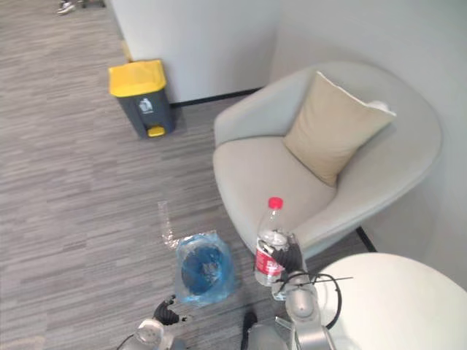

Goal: Gather rubbish on tea table into small bin, then transfer packed bag to large trash can.

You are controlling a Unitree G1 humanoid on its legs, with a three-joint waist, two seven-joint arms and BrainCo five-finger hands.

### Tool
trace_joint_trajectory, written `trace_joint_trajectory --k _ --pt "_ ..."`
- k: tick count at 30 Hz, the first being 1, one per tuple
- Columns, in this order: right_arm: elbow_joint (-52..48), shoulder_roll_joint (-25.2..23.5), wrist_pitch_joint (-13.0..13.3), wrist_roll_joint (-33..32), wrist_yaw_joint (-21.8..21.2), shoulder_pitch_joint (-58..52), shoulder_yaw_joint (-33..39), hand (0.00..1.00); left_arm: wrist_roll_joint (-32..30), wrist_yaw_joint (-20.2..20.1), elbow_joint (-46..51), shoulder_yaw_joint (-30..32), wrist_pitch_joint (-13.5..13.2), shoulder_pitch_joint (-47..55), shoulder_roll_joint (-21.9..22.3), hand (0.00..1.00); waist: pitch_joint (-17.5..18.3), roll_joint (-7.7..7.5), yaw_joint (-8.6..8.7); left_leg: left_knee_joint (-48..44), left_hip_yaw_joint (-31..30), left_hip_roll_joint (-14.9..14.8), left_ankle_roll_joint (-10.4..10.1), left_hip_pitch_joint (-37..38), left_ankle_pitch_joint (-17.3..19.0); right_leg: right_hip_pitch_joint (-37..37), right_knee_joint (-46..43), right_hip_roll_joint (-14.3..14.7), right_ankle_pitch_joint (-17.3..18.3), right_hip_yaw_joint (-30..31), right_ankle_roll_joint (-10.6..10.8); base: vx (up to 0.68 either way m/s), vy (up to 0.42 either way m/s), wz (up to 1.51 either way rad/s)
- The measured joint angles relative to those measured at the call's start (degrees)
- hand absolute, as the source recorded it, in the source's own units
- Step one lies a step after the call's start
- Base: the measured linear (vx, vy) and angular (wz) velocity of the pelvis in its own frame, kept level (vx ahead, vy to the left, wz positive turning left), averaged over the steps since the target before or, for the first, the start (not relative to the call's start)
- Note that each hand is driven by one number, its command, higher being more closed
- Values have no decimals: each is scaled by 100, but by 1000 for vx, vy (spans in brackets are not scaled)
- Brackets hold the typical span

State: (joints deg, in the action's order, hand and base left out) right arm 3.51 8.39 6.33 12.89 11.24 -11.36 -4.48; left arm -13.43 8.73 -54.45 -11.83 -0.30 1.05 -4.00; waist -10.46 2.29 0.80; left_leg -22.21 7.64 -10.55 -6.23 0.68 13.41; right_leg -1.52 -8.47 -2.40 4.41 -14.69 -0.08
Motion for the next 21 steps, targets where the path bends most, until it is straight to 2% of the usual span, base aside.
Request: trace_joint_trajectory --k 3,5,10,13,17,21 --pt "8 -26 0 -2 0 22 45 100 -4 3 55 -64 11 4 -39 0 5 -9 -1 146 -19 35 -27 -38 -23 90 76 -68 -25 -260 31 -43 78 53" --pt "160 -176 0 7 2 79 130 100 0 3 57 -67 19 20 -90 0 33 -59 -6 717 -15 142 -93 134 -177 35 66 -132 -37 -363 45 -56 55 37" --pt "741 -179 -22 65 3 483 6 100 2 12 67 -105 19 23 -211 0 8 -104 -42 1099 199 293 -84 102 -283 -448 -321 -262 -40 -221 46 -97 45 -8" --pt "780 -139 -24 72 26 720 -245 100 20 86 85 -43 -8 -27 -268 0 -99 -135 -58 596 365 322 38 -404 -128 -958 -677 -355 -35 -6 49 -201 21 -29" --pt "1049 136 -42 75 104 1393 -545 100 283 269 200 279 -64 -316 -324 0 -634 -82 -78 -636 387 180 181 -1463 373 -1798 -1299 -398 31 157 121 -268 41 -13" --pt "1092 321 -55 74 128 1810 -727 100 655 475 374 653 -152 -494 -331 0 -1008 -10 -101 -1221 206 209 243 -2321 480 -2485 -1664 -575 0 80 163 -206 51 15"
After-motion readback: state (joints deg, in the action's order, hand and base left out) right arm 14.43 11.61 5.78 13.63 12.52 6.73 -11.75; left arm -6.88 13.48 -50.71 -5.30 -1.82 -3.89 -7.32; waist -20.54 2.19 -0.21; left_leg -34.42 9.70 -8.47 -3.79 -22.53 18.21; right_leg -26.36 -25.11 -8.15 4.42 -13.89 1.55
